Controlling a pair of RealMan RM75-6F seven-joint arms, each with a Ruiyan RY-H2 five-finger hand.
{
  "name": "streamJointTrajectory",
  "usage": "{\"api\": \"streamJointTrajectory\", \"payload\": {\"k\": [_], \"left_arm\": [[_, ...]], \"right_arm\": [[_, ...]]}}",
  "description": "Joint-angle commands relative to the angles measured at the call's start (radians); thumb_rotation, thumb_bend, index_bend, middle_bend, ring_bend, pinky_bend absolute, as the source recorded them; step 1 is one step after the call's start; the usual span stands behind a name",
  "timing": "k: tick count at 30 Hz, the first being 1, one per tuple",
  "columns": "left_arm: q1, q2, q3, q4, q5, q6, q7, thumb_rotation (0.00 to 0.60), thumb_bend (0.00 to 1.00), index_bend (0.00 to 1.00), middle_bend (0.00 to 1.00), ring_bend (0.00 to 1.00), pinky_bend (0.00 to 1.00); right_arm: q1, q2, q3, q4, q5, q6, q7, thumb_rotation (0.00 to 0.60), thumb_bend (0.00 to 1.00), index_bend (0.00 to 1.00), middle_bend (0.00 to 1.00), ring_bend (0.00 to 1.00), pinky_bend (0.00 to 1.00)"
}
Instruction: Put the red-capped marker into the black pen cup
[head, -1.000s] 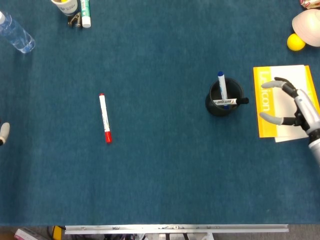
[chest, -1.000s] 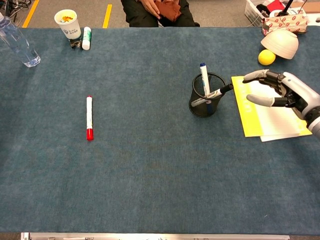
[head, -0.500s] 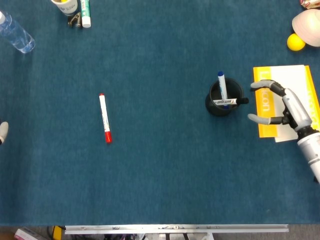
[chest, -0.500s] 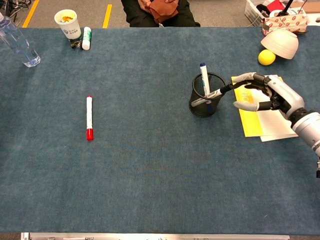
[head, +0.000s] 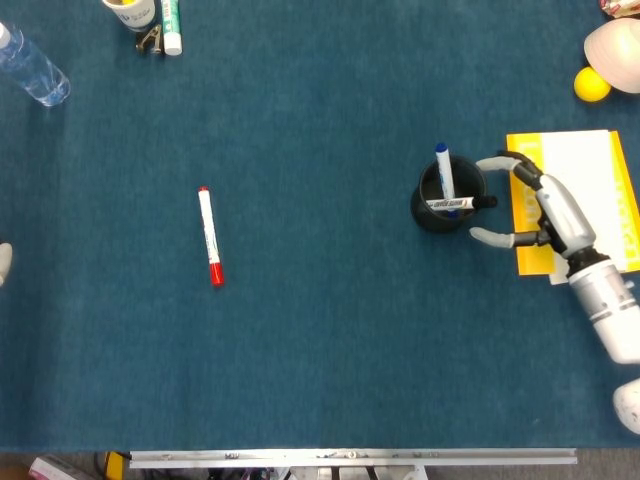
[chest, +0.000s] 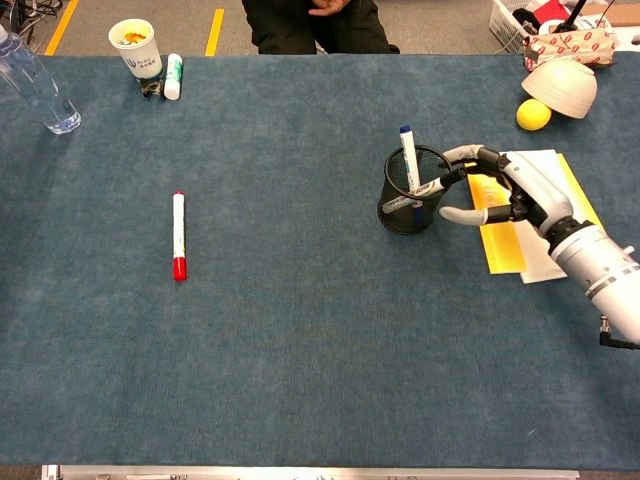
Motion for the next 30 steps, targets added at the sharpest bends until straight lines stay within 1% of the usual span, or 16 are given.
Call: {"api": "streamJointTrajectory", "payload": {"k": [1,17,20,25,30], "left_arm": [[0.000,0.001,0.000,-0.002,-0.001,-0.002,0.001,0.600,0.29,0.16,0.07,0.04,0.00],[0.001,0.007,-0.001,-0.008,-0.004,-0.004,0.001,0.600,0.29,0.16,0.07,0.04,0.00],[0.001,0.008,-0.001,-0.009,-0.004,-0.005,0.002,0.600,0.29,0.16,0.07,0.04,0.00],[0.001,0.008,0.000,-0.008,-0.005,-0.007,0.001,0.600,0.29,0.16,0.07,0.04,0.00],[0.000,0.008,-0.002,-0.007,-0.006,-0.008,0.001,0.600,0.29,0.16,0.07,0.04,0.00]], "right_arm": [[0.011,-0.018,0.002,0.021,0.003,-0.005,0.012,0.471,0.00,0.29,0.26,0.11,0.13],[0.064,-0.081,-0.002,0.104,-0.010,-0.022,0.090,0.483,0.00,0.29,0.26,0.11,0.13],[0.074,-0.092,-0.005,0.121,-0.012,-0.026,0.105,0.500,0.05,0.29,0.26,0.11,0.13],[0.086,-0.113,-0.007,0.150,-0.011,-0.033,0.122,0.548,0.16,0.29,0.29,0.12,0.13],[0.096,-0.130,-0.008,0.174,-0.014,-0.025,0.145,0.600,0.32,0.32,0.32,0.16,0.13]]}}
